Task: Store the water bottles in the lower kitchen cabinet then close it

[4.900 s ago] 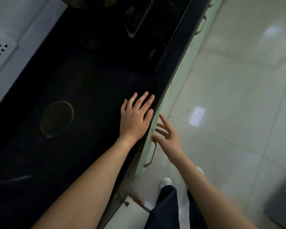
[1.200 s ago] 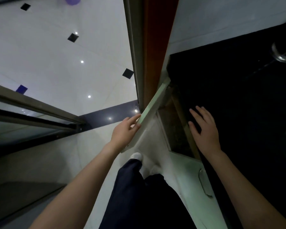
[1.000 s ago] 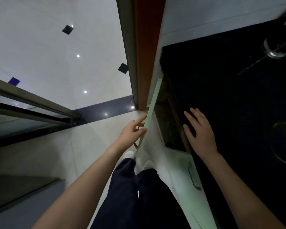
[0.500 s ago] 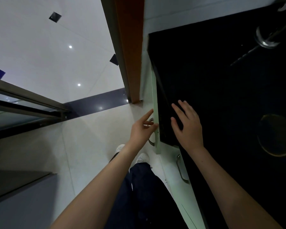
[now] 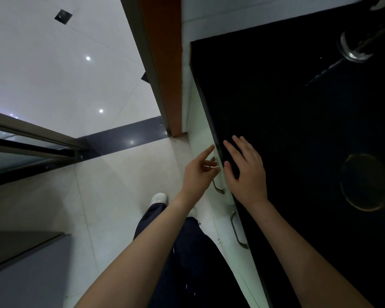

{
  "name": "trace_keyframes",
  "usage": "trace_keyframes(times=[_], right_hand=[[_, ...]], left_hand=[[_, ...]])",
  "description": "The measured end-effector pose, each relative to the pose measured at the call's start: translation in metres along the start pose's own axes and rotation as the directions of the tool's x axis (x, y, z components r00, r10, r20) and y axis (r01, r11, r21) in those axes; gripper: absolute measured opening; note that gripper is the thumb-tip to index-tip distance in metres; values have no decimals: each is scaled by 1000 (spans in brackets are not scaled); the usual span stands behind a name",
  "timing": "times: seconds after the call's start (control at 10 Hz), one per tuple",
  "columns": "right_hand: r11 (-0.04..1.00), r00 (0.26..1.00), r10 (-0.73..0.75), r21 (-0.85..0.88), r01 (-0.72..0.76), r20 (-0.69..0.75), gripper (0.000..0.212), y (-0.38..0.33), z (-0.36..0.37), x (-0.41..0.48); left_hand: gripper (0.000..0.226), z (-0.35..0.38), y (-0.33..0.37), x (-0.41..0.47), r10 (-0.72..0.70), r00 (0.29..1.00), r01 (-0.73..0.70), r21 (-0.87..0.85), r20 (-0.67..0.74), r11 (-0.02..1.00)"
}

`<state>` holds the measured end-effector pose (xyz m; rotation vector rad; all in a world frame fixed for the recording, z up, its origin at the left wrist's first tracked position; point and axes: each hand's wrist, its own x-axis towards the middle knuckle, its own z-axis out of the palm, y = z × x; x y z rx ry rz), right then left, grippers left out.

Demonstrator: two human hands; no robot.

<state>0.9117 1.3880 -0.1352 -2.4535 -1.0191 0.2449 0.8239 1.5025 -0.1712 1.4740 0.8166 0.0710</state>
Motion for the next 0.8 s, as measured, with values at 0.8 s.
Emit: trace_keyframes(times=[0.8], right_hand=[[999,1000,19,48,-19,-7,50,-3,-1,1]], left_hand=[[58,-3,8,0,-7,999,11,84,-49,996]])
